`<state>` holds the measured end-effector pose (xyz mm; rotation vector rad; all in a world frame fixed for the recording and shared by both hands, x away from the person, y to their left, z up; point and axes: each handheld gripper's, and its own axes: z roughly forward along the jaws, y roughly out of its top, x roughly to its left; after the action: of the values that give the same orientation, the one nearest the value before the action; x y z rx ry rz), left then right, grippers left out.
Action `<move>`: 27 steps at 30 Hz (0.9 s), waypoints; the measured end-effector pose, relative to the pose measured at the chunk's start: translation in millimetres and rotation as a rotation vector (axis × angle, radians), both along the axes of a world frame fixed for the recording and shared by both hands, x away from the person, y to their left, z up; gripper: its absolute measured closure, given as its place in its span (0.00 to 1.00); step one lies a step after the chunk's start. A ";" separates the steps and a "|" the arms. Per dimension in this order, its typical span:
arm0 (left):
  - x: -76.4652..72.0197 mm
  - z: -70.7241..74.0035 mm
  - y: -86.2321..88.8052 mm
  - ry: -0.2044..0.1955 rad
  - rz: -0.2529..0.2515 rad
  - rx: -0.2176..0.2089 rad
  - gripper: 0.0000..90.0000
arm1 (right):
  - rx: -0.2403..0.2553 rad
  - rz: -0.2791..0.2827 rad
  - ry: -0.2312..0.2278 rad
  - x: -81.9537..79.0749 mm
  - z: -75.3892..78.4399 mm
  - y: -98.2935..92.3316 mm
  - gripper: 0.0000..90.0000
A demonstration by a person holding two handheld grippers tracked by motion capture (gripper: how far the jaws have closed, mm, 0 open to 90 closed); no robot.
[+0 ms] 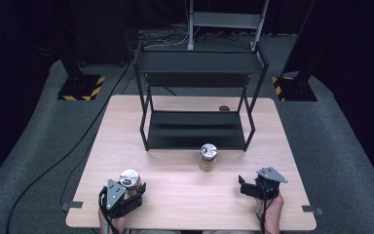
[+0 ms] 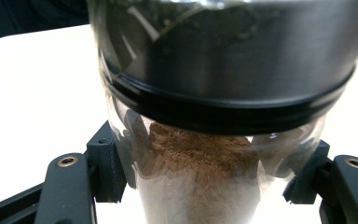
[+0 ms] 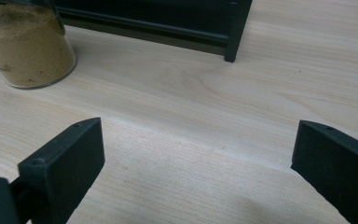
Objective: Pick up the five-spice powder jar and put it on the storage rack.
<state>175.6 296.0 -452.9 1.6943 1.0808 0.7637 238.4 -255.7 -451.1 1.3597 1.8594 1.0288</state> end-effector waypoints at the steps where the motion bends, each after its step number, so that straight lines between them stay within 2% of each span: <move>1: 0.4 0.1 -0.4 -0.002 -0.001 -0.001 0.35 | -0.001 0.001 0.000 0.0 0.0 0.1 0.02; 27: 20.7 7.4 -7.8 0.000 -0.036 -0.003 0.35 | 0.000 0.000 -0.001 -0.1 -0.1 0.0 0.02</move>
<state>196.3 288.2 -445.5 1.7064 1.0487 0.7390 238.3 -255.8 -451.2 1.3590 1.8590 1.0294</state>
